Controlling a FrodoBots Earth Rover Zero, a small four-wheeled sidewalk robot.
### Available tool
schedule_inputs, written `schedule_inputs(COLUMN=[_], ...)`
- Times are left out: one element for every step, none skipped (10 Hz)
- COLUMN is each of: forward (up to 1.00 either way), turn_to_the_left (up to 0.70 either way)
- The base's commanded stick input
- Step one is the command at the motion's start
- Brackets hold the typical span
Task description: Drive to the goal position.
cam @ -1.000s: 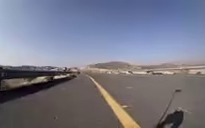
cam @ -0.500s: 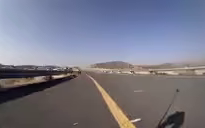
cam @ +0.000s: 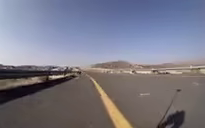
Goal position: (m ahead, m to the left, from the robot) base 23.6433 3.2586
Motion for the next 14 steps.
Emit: schedule_inputs(forward=[0.85,0.85,0.85,0.85,0.85,0.85,0.85,0.85,0.85,0.85,0.85,0.85,0.85,0.85], turn_to_the_left=[0.00,0.00,0.00,0.00,0.00,0.24,0.26,0.00,0.00,0.00,0.00,0.00,0.00,0.00])
